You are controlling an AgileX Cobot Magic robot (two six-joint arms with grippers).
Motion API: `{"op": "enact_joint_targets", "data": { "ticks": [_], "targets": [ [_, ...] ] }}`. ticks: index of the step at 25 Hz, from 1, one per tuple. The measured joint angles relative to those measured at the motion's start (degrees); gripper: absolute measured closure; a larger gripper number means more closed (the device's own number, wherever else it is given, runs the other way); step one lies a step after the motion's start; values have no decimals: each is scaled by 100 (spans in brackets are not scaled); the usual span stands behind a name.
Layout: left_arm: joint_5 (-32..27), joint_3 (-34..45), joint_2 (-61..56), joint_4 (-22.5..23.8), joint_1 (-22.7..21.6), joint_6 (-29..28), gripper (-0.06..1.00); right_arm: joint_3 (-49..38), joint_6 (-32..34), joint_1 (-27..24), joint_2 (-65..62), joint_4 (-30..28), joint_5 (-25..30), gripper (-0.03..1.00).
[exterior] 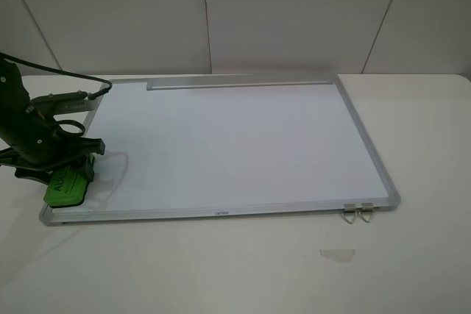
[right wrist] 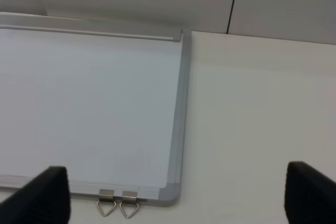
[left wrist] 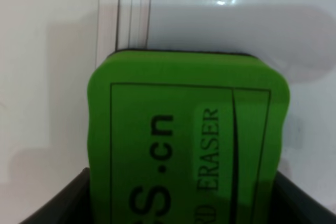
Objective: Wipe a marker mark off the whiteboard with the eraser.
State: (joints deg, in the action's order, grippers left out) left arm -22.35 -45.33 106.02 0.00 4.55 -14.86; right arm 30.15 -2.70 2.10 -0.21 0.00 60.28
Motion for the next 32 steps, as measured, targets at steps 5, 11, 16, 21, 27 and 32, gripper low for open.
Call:
{"op": "enact_joint_targets", "data": {
  "ticks": [5,11,16,21,27,32],
  "targets": [
    [-36,0,-11,-42,0,5,32,0,0,0,0,0,0,15],
    [-163,67,-283,-105,0,17,31,0,0,0,0,0,0,15],
    [-598,33,-1131,-117,0,184,31,0,0,0,0,0,0,15],
    [-1927,-577,-1875,-117,0,414,31,0,0,0,0,0,0,15],
    [-4219,-1142,-2516,0,0,650,31,0,0,0,0,0,0,15],
    [-4609,-819,-3062,186,0,671,31,0,0,0,0,0,0,15]
  ]
}}
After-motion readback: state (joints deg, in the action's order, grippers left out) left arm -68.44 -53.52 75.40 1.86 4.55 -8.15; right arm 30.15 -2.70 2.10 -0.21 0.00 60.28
